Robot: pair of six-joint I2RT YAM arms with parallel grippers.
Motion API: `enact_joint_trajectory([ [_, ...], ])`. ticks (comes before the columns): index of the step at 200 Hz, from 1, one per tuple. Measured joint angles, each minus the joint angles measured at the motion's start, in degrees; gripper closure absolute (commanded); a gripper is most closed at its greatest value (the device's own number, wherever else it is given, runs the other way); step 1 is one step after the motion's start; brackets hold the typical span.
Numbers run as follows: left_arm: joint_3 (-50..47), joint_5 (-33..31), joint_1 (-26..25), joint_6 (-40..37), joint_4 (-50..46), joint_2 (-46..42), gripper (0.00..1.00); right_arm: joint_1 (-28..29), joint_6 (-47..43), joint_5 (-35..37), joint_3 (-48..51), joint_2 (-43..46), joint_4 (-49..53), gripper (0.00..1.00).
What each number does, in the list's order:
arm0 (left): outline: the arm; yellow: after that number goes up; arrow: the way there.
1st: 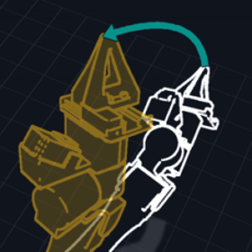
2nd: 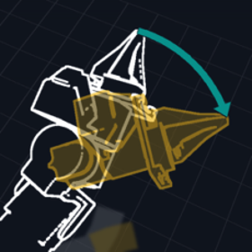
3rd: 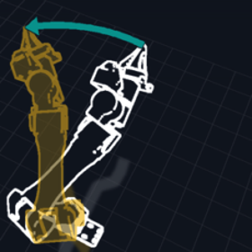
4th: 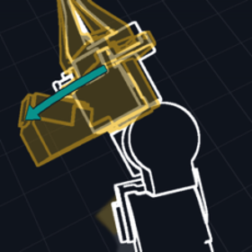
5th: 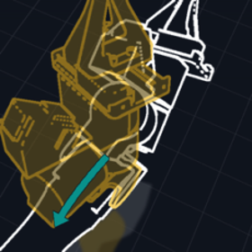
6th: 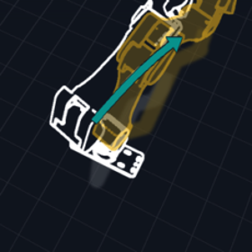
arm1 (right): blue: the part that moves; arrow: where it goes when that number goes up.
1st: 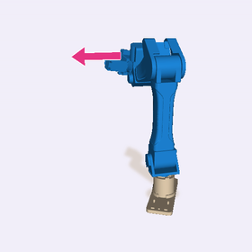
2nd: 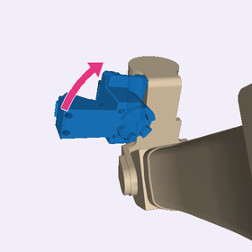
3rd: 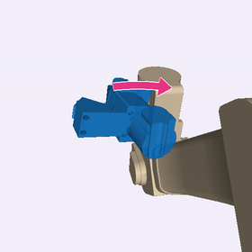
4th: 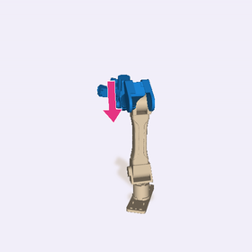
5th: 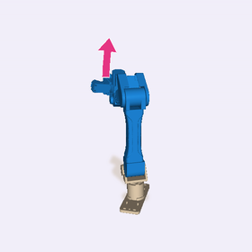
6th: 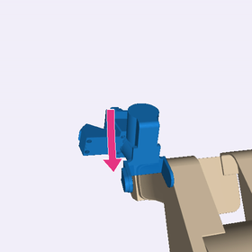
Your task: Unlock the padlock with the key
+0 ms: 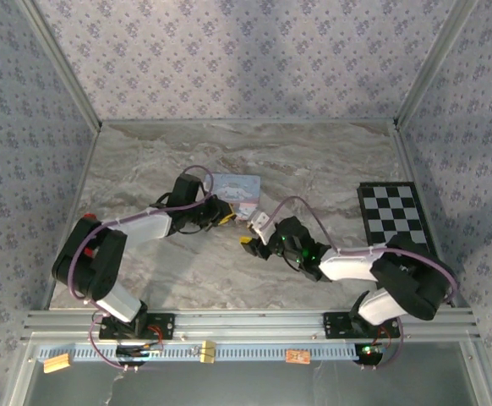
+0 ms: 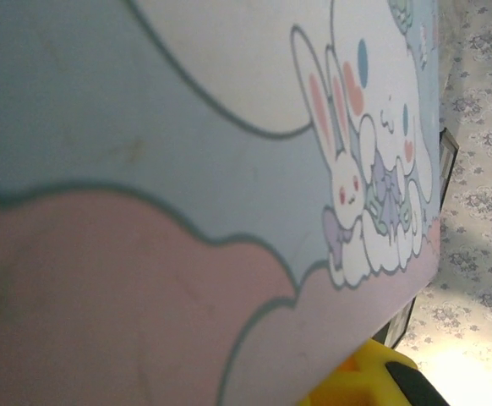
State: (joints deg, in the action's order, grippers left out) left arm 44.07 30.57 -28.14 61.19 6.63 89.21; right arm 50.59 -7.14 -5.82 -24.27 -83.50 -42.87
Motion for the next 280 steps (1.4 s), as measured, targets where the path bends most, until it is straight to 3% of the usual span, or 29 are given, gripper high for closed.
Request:
enact_joint_trajectory([
  [83,-0.2,0.1,0.4,0.0,-3.0,-4.6,1.0,4.7,-14.4,9.8,0.1,-11.0,-14.4,0.56],
  [168,-1.9,1.1,1.2,-0.1,-3.2,-5.1,1.0,5.9,-18.4,15.2,-3.1,-15.2,-18.9,0.56],
  [280,-2.0,1.1,1.2,0.0,-3.2,-5.1,1.0,6.4,-18.8,18.1,-4.2,-18.0,-21.2,0.67],
])
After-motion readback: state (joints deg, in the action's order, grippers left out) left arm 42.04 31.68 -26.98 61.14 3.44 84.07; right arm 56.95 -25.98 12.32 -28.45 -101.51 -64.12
